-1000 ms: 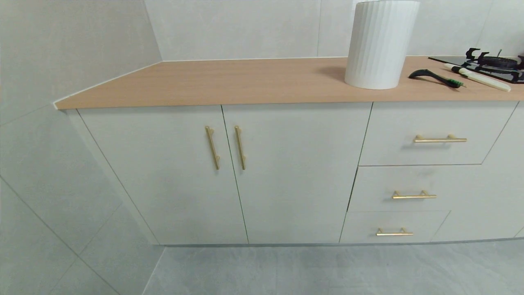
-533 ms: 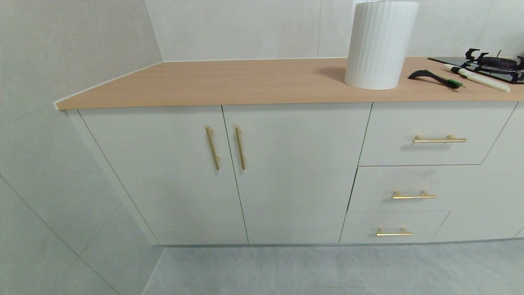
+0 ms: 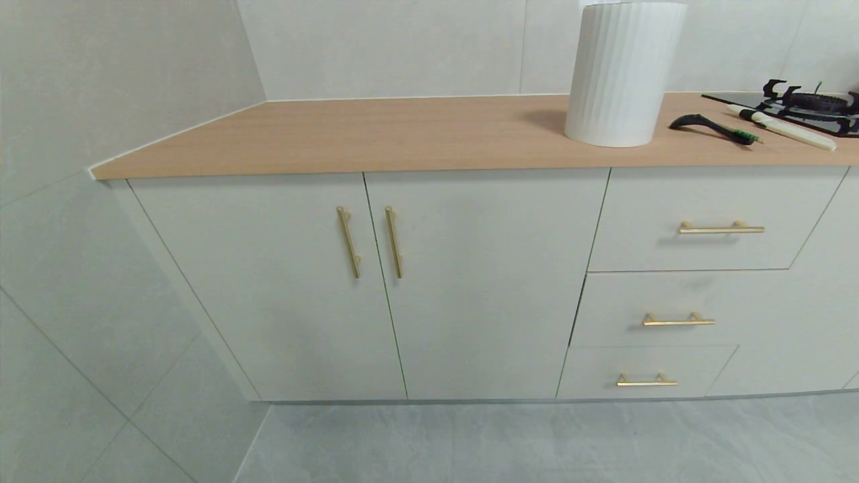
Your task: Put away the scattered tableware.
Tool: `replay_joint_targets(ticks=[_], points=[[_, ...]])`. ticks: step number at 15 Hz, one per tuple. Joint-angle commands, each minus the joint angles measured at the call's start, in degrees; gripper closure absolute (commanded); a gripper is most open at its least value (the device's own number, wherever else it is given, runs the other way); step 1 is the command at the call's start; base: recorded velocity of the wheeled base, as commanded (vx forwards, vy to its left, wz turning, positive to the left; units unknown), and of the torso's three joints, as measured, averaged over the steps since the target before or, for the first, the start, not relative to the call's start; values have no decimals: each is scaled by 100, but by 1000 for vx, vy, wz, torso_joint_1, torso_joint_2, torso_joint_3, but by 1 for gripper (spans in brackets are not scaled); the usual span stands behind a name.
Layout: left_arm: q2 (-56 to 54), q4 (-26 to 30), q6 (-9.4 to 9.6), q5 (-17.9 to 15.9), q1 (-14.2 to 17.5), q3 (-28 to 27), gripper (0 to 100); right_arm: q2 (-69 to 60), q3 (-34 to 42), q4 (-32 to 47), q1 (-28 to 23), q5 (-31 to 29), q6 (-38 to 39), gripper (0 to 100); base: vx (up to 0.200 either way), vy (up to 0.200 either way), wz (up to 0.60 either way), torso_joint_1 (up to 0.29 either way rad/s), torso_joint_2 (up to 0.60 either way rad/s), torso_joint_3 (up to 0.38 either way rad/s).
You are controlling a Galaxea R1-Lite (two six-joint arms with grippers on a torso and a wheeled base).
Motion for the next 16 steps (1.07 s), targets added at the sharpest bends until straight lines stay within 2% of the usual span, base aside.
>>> replay_joint_targets(ticks=[1, 2, 3, 5, 6, 16], points=[[-18, -24, -41, -508, 6, 101, 0, -18, 7, -13, 15, 64, 1, 0, 0, 0, 0, 0, 0, 0], [-18, -24, -14, -737, 6, 145, 0, 0, 7, -4, 33, 161, 27, 0, 0, 0, 0, 0, 0, 0], [-18, -24, -14, -745, 6, 145, 0, 0, 7, -4, 33, 319, 63, 0, 0, 0, 0, 0, 0, 0], [-18, -24, -6, -772, 6, 145, 0, -18, 7, 286, 33, 1242, 326, 0, 0, 0, 0, 0, 0, 0], [-18, -24, 3, -781, 6, 145, 0, -9, -1, 479, 33, 1312, 353, 0, 0, 0, 0, 0, 0, 0], [-18, -15, -23, -772, 6, 145, 0, -27, 7, 321, 33, 1312, 361, 0, 0, 0, 0, 0, 0, 0]])
